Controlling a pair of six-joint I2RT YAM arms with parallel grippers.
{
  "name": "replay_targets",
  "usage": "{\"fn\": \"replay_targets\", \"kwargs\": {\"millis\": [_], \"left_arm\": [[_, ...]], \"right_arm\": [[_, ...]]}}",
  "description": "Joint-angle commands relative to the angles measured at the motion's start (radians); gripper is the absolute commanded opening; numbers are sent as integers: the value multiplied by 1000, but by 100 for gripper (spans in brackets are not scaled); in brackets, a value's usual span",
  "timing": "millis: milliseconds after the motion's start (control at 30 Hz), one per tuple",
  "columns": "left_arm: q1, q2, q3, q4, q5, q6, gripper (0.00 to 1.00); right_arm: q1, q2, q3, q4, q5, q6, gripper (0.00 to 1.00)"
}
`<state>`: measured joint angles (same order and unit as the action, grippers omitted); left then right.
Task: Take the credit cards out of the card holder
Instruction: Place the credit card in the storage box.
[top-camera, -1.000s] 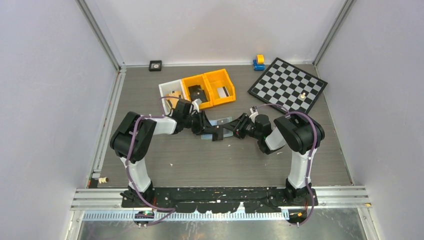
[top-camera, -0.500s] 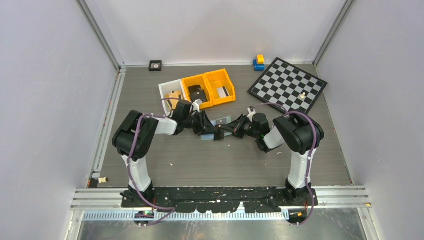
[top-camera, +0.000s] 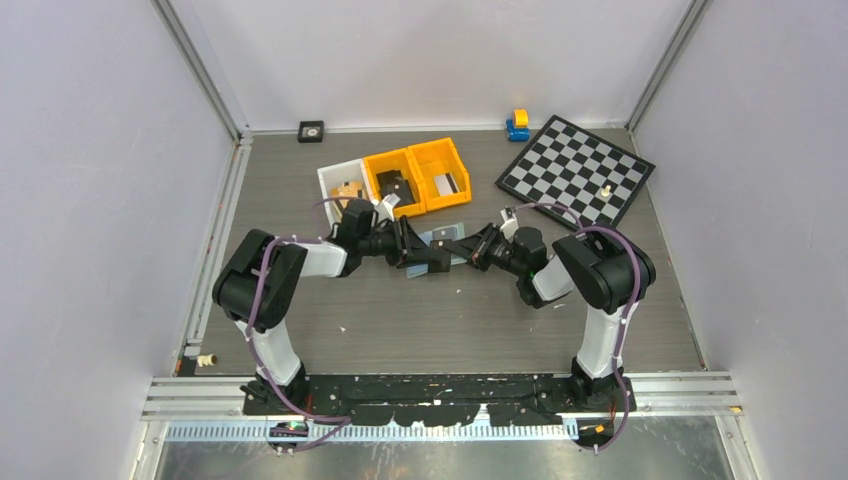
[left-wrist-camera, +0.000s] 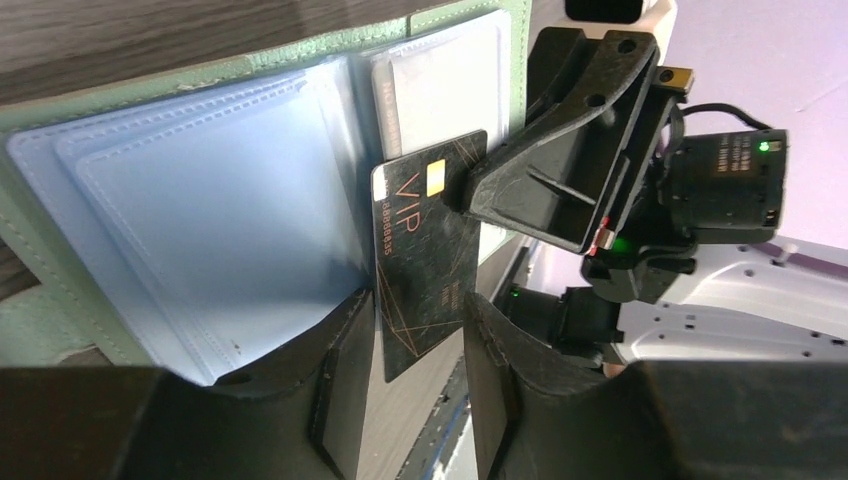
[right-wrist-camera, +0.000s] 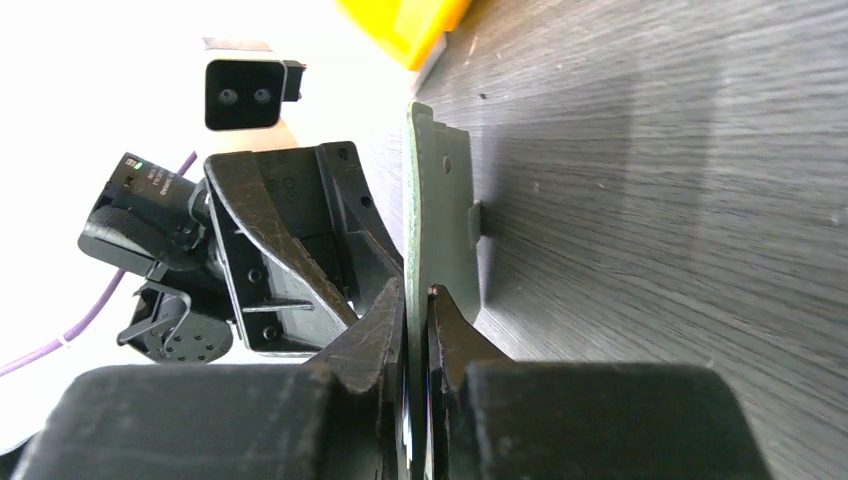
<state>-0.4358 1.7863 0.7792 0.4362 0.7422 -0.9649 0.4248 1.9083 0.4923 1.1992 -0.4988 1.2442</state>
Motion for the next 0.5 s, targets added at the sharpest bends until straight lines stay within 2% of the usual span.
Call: {"fn": "replay_targets", "kwargs": {"millis": [0,133,267,400,467], "left_arm": [[5,8,-5,123,82,-73,39],[5,13,-13,179,103,-107,37],[8,15,-37,324,141,-189,23],[24,5,-51,329,130,-189,0],[44,1,-62,328,122,-190,0]], "right_arm": [[-1,-45,-4,163,-28,36,2],[-2,-31,-3,209,-39,61,2],[-2,-32,-3,212,-38,58,3],[-4,-34,-8,211,-34,58,19],[-10,-40,-14,212,-29,60,24]]}}
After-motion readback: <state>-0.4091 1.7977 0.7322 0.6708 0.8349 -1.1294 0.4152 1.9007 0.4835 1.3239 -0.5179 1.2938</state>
